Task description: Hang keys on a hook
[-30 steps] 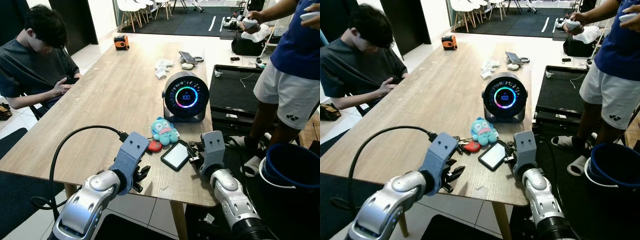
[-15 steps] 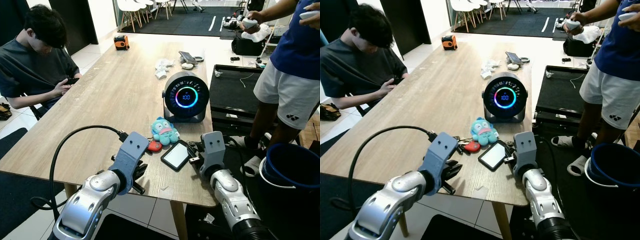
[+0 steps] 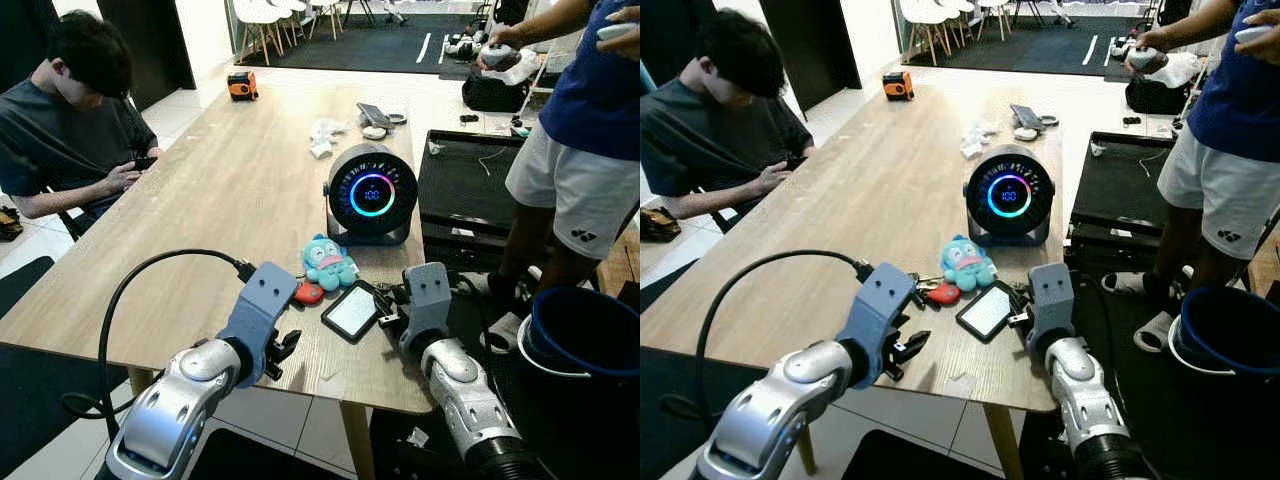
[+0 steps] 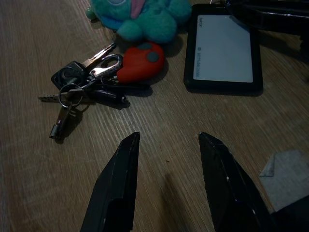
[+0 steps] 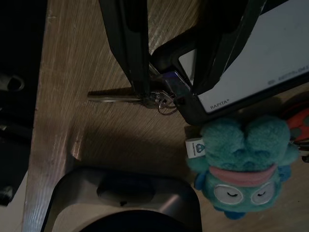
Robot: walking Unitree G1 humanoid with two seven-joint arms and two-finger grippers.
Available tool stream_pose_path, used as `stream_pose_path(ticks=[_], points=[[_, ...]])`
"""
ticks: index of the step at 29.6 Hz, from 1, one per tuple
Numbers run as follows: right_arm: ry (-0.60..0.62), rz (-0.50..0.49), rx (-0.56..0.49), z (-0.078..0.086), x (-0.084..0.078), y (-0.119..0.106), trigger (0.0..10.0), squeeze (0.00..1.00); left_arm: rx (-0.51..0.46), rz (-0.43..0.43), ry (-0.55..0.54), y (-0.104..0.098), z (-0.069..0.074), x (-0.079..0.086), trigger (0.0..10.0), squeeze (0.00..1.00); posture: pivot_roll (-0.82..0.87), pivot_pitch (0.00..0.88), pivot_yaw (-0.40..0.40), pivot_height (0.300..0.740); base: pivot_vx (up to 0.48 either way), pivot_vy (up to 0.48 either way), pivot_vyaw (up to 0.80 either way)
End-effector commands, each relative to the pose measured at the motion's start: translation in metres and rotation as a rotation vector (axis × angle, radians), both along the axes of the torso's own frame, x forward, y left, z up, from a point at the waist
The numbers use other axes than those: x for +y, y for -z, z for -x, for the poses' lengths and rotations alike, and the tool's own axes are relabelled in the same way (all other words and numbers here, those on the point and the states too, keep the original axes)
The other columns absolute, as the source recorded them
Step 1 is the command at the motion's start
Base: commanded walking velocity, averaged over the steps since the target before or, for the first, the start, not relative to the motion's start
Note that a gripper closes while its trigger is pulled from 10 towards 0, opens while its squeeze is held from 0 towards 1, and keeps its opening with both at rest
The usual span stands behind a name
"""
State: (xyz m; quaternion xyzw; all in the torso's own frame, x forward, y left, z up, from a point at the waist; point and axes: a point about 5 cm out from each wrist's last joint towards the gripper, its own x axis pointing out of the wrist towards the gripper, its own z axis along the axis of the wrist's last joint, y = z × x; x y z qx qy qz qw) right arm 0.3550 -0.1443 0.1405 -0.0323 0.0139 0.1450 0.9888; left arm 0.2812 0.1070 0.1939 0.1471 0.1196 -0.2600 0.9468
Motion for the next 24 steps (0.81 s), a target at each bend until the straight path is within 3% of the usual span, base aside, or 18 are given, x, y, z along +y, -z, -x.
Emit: stream_pose_path(ticks=[1, 8, 14, 20, 24], points=[[0.012, -0.012, 0.172, 0.009, -0.006, 0.035, 10.0, 0.00, -0.002, -0.011, -0.008, 0.001, 0.001, 0.001, 10.0, 0.00, 0.13, 0.194, 0.072, 0.740, 0.000, 0.000, 0.00], [0.040, -0.108, 0.137, -0.003, -0.013, 0.010, 10.0, 0.00, 0.000, -0.010, -0.009, 0.001, 0.000, 0.001, 10.0, 0.00, 0.13, 0.196, 0.074, 0.740, 0.000, 0.000, 0.00], [0.004, -0.096, 0.158, -0.007, -0.014, -0.004, 10.0, 0.00, 0.000, -0.009, -0.008, 0.001, 0.000, 0.000, 10.0, 0.00, 0.13, 0.196, 0.068, 0.740, 0.000, 0.000, 0.00], [0.027, 0.010, 0.061, -0.009, -0.025, -0.026, 10.0, 0.00, 0.004, -0.004, -0.013, 0.002, 0.000, 0.000, 10.0, 0.00, 0.12, 0.198, 0.069, 0.740, 0.000, 0.000, 0.00], [0.028, -0.008, 0.018, -0.012, -0.024, -0.036, 10.0, 0.00, 0.004, -0.003, -0.010, 0.003, -0.001, -0.001, 10.0, 0.00, 0.12, 0.197, 0.070, 0.740, 0.000, 0.000, 0.00]])
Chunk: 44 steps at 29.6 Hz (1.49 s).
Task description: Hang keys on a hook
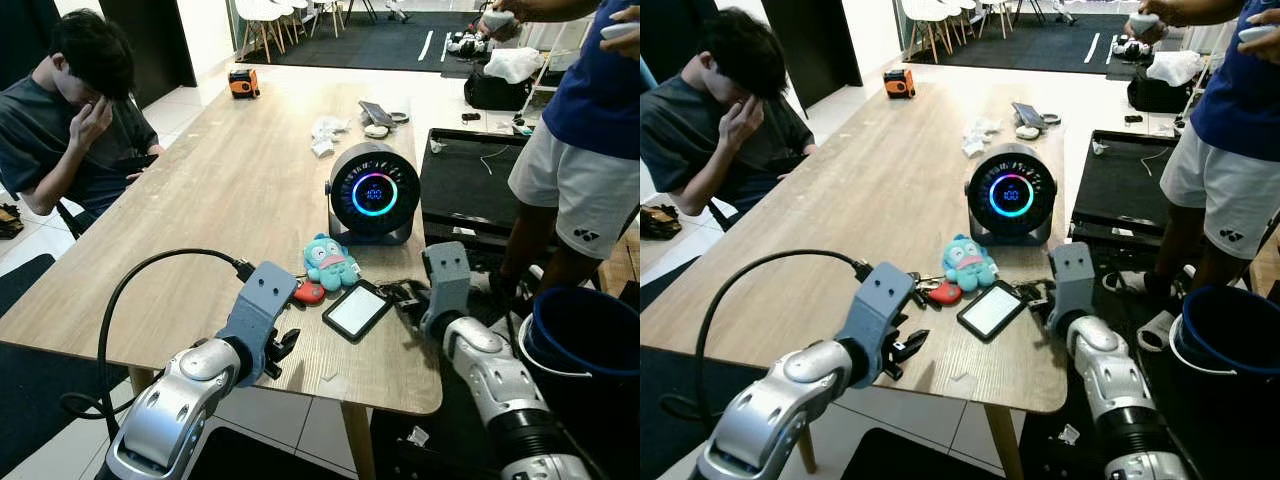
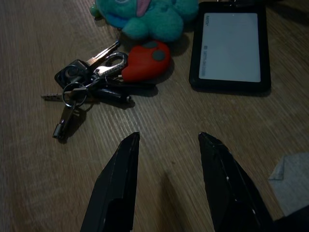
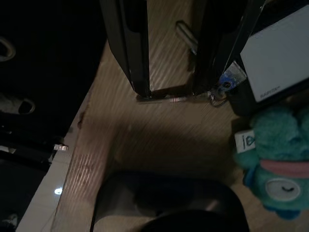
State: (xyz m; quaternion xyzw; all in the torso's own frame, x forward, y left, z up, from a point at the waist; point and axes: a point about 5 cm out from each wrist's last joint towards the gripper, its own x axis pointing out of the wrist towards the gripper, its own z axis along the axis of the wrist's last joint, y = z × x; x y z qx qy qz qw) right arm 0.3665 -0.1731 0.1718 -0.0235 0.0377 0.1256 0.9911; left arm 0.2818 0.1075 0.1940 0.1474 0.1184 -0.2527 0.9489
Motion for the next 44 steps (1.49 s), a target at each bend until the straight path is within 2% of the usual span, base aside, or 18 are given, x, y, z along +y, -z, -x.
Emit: stream_pose_path(ticks=[1, 7, 9, 11, 14, 15, 16, 18, 25, 29, 32, 34, 38, 42, 44], points=[[-0.012, 0.002, -0.030, -0.001, 0.005, -0.005, 10.0, 0.00, 0.009, -0.002, 0.005, 0.003, 0.000, -0.002, 10.0, 0.00, 0.12, 0.197, 0.070, 0.740, 0.000, 0.000, 0.00], [-0.055, -0.101, -0.133, 0.000, 0.015, -0.031, 10.0, 0.00, 0.007, 0.000, 0.005, 0.002, 0.000, -0.002, 10.0, 0.00, 0.12, 0.197, 0.069, 0.740, 0.000, 0.000, 0.00], [-0.055, -0.131, -0.137, -0.001, 0.016, -0.034, 10.0, 0.00, 0.007, 0.000, 0.004, 0.003, 0.000, -0.002, 10.0, 0.00, 0.12, 0.198, 0.069, 0.740, 0.000, 0.000, 0.00], [-0.044, -0.202, -0.086, -0.005, 0.015, -0.029, 10.0, 0.00, 0.008, 0.000, 0.003, 0.003, 0.000, -0.002, 10.0, 0.00, 0.12, 0.199, 0.071, 0.740, 0.000, 0.000, 0.00], [-0.056, -0.229, -0.040, -0.006, 0.017, -0.023, 10.0, 0.00, 0.008, -0.001, 0.003, 0.003, 0.000, -0.002, 10.0, 0.00, 0.12, 0.201, 0.071, 0.740, 0.000, 0.000, 0.00], [-0.076, -0.240, 0.013, -0.007, 0.020, -0.015, 10.0, 0.00, 0.008, 0.000, 0.003, 0.002, 0.000, -0.002, 10.0, 0.00, 0.12, 0.202, 0.070, 0.740, 0.000, 0.000, 0.00], [-0.121, -0.225, 0.088, -0.005, 0.028, -0.002, 10.0, 0.00, 0.009, -0.001, 0.001, 0.003, 0.000, -0.002, 10.0, 0.00, 0.13, 0.206, 0.067, 0.740, 0.000, 0.000, 0.00], [-0.140, -0.209, 0.120, -0.003, 0.032, 0.003, 10.0, 0.00, 0.010, -0.001, -0.002, 0.003, 0.000, -0.002, 10.0, 0.00, 0.13, 0.207, 0.065, 0.740, 0.000, 0.000, 0.00], [-0.122, -0.195, 0.157, -0.005, 0.029, 0.009, 10.0, 0.00, 0.013, 0.001, -0.005, 0.004, 0.001, -0.002, 10.0, 0.00, 0.13, 0.207, 0.061, 0.740, 0.000, 0.000, 0.00], [-0.130, -0.180, 0.126, -0.004, 0.030, 0.004, 10.0, 0.00, 0.012, 0.001, -0.007, 0.004, 0.001, -0.001, 10.0, 0.00, 0.13, 0.205, 0.057, 0.740, 0.000, 0.000, 0.00], [-0.083, -0.102, 0.012, -0.002, 0.022, -0.010, 10.0, 0.00, 0.012, 0.002, -0.009, 0.004, 0.002, -0.001, 10.0, 0.00, 0.13, 0.202, 0.056, 0.740, 0.000, 0.000, 0.00], [-0.083, -0.102, 0.012, -0.002, 0.022, -0.010, 10.0, 0.00, 0.012, 0.002, -0.009, 0.004, 0.002, -0.001, 10.0, 0.00, 0.13, 0.202, 0.056, 0.740, 0.000, 0.000, 0.00], [-0.067, -0.077, -0.072, 0.000, 0.016, -0.024, 10.0, 0.00, 0.014, 0.002, -0.006, 0.005, 0.002, -0.002, 10.0, 0.00, 0.11, 0.198, 0.065, 0.740, 0.000, 0.000, 0.00], [-0.059, -0.105, -0.056, 0.000, 0.013, -0.023, 10.0, 0.00, 0.013, 0.001, 0.004, 0.005, 0.000, -0.004, 10.0, 0.00, 0.11, 0.196, 0.065, 0.740, 0.000, 0.000, 0.00], [-0.049, -0.140, -0.014, 0.001, 0.011, -0.014, 10.0, 0.00, 0.012, 0.000, 0.004, 0.005, 0.000, -0.004, 10.0, 0.00, 0.12, 0.194, 0.068, 0.740, 0.000, 0.000, 0.00]])
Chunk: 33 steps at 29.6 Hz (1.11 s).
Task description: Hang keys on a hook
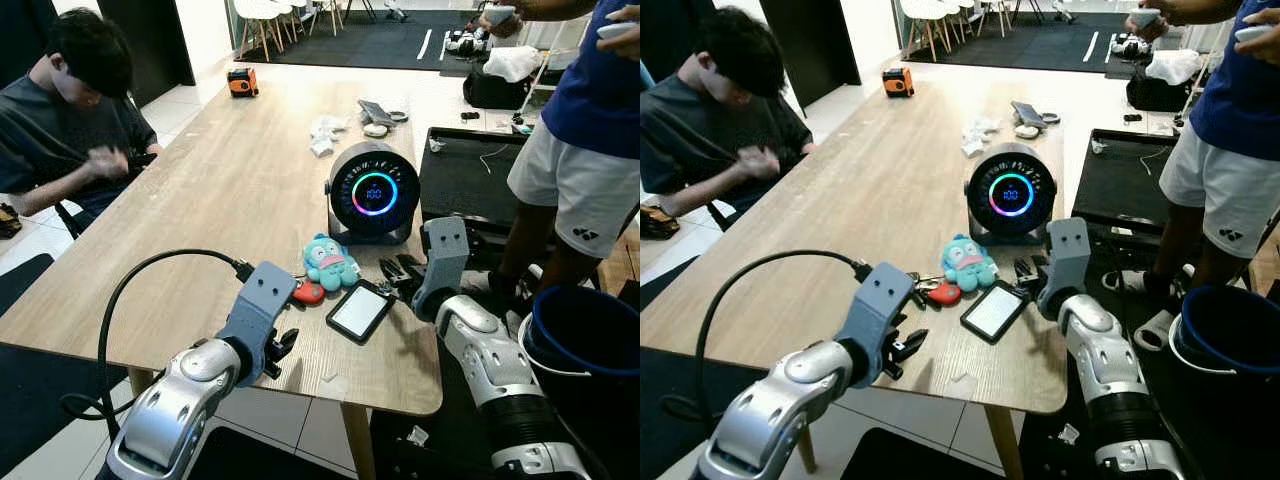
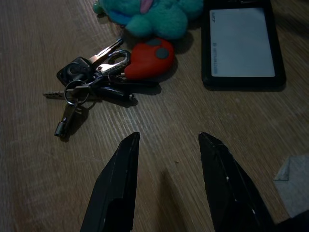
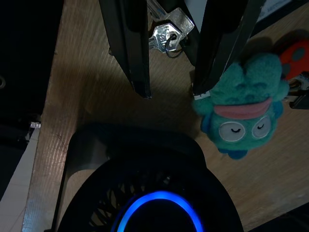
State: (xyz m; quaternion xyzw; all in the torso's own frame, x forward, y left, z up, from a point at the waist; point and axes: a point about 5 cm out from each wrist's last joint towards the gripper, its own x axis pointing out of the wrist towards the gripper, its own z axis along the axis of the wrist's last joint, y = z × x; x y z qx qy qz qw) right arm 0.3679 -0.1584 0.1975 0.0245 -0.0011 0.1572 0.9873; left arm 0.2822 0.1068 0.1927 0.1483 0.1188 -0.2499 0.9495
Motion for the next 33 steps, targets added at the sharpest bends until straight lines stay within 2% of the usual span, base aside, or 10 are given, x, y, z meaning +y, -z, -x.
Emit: stream_pose_path(ticks=[1, 3, 11, 23, 28, 33], points=[[0.010, -0.031, 0.051, 0.002, -0.004, 0.012, 10.0, 0.00, 0.013, 0.003, 0.009, 0.003, 0.000, -0.003, 10.0, 0.00, 0.12, 0.194, 0.068, 0.740, 0.000, 0.000, 0.00], [0.028, -0.045, 0.093, 0.002, -0.006, 0.021, 10.0, 0.00, 0.013, 0.001, 0.009, 0.003, 0.001, -0.002, 10.0, 0.00, 0.12, 0.197, 0.069, 0.740, 0.000, 0.000, 0.00], [0.053, -0.034, 0.135, 0.001, -0.006, 0.033, 10.0, 0.00, 0.016, -0.006, 0.001, 0.004, 0.002, 0.001, 10.0, 0.00, 0.14, 0.202, 0.069, 0.740, 0.000, 0.000, 0.00], [0.043, -0.042, 0.134, -0.009, 0.000, 0.031, 10.0, 0.00, 0.017, -0.007, -0.004, 0.004, 0.002, 0.001, 10.0, 0.00, 0.14, 0.203, 0.068, 0.740, 0.000, 0.000, 0.00], [0.021, -0.050, 0.115, -0.012, 0.005, 0.023, 10.0, 0.00, 0.019, -0.009, -0.010, 0.005, 0.003, 0.003, 10.0, 0.00, 0.14, 0.205, 0.064, 0.740, 0.000, 0.000, 0.00], [0.024, -0.049, 0.125, -0.015, 0.005, 0.025, 10.0, 0.00, 0.018, -0.008, -0.011, 0.005, 0.003, 0.002, 10.0, 0.00, 0.14, 0.204, 0.062, 0.740, 0.000, 0.000, 0.00]])
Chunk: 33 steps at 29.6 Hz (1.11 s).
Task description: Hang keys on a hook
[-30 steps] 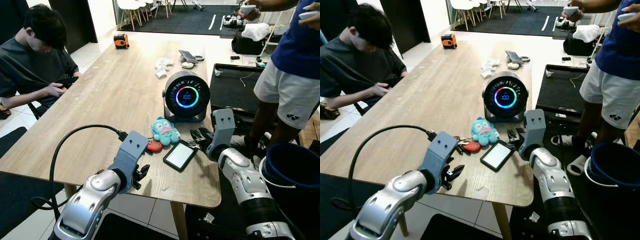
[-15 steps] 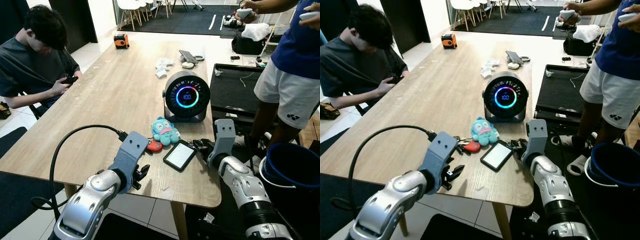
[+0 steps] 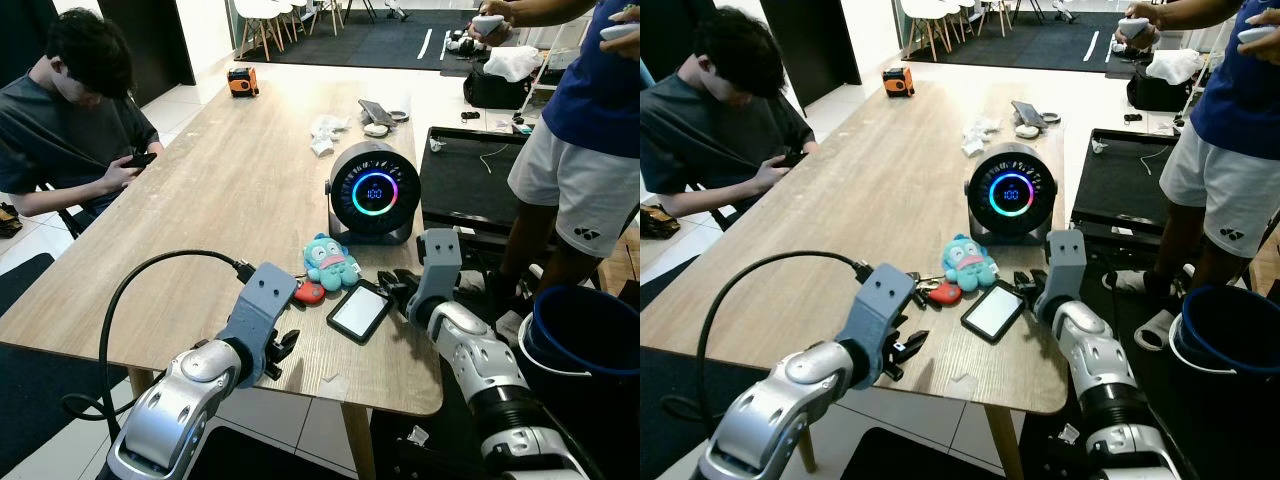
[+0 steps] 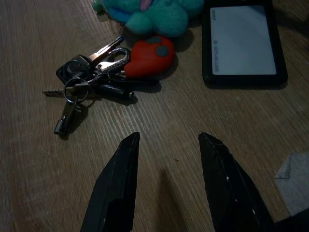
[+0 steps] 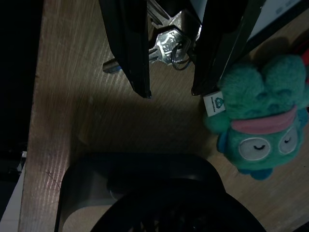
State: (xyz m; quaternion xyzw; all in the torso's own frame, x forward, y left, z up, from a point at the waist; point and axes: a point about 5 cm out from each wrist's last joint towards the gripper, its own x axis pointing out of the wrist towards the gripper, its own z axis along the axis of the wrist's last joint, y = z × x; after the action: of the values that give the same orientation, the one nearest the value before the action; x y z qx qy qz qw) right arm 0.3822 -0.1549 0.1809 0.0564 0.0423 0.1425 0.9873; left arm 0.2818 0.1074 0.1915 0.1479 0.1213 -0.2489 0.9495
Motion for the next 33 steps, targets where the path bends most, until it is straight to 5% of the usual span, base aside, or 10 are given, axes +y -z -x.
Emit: stream_pose_path(ticks=[1, 19, 20, 21, 22, 24, 27, 33], points=[[-0.005, -0.002, 0.035, 0.000, 0.002, 0.010, 10.0, 0.00, 0.013, -0.006, -0.009, 0.003, 0.002, 0.002, 10.0, 0.00, 0.14, 0.204, 0.063, 0.740, 0.000, 0.000, 0.00], [-0.095, 0.002, 0.078, 0.012, 0.020, 0.030, 10.0, 0.00, 0.009, -0.007, -0.007, 0.002, 0.001, 0.001, 10.0, 0.00, 0.14, 0.198, 0.064, 0.740, 0.000, 0.000, 0.00], [-0.098, 0.003, 0.083, 0.014, 0.021, 0.032, 8.5, 0.00, 0.009, -0.006, -0.007, 0.002, 0.001, 0.001, 10.0, 0.00, 0.14, 0.198, 0.064, 0.740, 0.000, 0.000, 0.00], [-0.099, 0.003, 0.087, 0.015, 0.021, 0.034, 8.5, 0.00, 0.009, -0.006, -0.007, 0.002, 0.001, 0.001, 10.0, 0.00, 0.14, 0.198, 0.064, 0.740, 0.000, 0.000, 0.00], [-0.098, 0.003, 0.093, 0.016, 0.021, 0.036, 4.5, 0.00, 0.009, -0.006, -0.007, 0.002, 0.001, 0.001, 10.0, 0.00, 0.14, 0.198, 0.064, 0.740, 0.000, 0.000, 0.00], [-0.098, 0.003, 0.093, 0.016, 0.021, 0.036, 4.5, 0.00, 0.009, -0.006, -0.007, 0.002, 0.001, 0.001, 10.0, 0.00, 0.14, 0.198, 0.064, 0.740, 0.000, 0.000, 0.00], [-0.097, 0.000, 0.104, 0.019, 0.020, 0.040, 0.4, 0.00, 0.010, -0.005, -0.006, 0.002, 0.001, 0.001, 10.0, 0.00, 0.14, 0.201, 0.065, 0.740, 0.000, 0.000, 0.00], [-0.090, -0.002, 0.106, 0.019, 0.019, 0.040, 0.0, 0.00, 0.012, -0.003, -0.006, 0.002, 0.001, 0.000, 10.0, 0.00, 0.13, 0.206, 0.066, 0.740, 0.000, 0.000, 0.00]])
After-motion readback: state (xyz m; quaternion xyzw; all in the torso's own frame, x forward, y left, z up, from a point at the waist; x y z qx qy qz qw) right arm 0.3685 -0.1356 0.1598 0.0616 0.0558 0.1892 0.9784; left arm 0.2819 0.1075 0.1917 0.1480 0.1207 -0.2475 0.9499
